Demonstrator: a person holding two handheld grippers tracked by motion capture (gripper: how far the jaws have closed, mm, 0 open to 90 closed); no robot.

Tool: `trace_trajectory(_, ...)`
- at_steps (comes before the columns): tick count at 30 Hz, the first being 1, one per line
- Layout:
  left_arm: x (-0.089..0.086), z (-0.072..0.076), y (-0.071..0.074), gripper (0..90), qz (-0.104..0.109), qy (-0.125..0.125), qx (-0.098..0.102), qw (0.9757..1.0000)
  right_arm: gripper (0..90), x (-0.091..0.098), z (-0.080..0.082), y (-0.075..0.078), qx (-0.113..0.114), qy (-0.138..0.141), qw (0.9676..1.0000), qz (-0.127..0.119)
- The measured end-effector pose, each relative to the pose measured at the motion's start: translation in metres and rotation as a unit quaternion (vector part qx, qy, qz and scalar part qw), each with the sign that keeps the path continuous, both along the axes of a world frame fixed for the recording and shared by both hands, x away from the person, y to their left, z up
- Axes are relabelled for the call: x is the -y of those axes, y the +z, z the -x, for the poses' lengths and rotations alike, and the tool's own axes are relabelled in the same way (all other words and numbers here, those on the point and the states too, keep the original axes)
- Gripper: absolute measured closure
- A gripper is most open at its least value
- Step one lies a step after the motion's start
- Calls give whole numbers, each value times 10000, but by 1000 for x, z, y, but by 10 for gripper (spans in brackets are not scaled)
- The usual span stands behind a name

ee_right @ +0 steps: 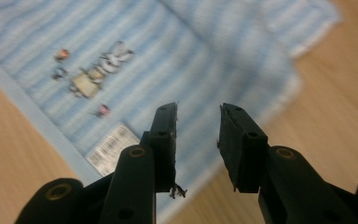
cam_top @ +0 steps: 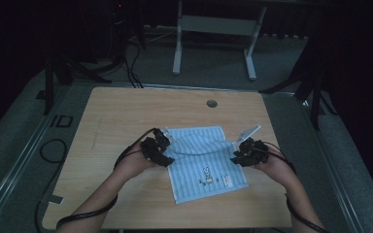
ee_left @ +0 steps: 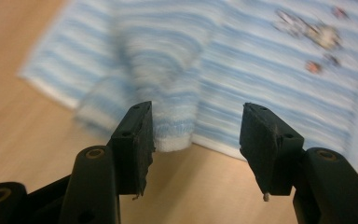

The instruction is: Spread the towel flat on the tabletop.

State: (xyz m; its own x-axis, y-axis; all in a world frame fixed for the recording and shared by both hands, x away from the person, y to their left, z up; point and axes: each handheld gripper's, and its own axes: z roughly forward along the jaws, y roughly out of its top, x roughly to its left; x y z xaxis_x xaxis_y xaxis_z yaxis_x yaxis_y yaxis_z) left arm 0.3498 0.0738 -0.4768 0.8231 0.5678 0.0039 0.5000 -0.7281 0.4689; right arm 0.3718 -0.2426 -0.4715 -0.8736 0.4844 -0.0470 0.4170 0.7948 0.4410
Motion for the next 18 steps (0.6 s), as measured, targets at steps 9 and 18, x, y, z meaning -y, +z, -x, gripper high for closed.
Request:
trace_trajectory(9,22,28,1,460,13,-391,196,9990,665,-7,0,-29,-255,50,9995,175)
trace_trajectory(18,39,29,-22,462,44,-577,-102,9983,666,-9,2,-34,-249,142,9993,236)
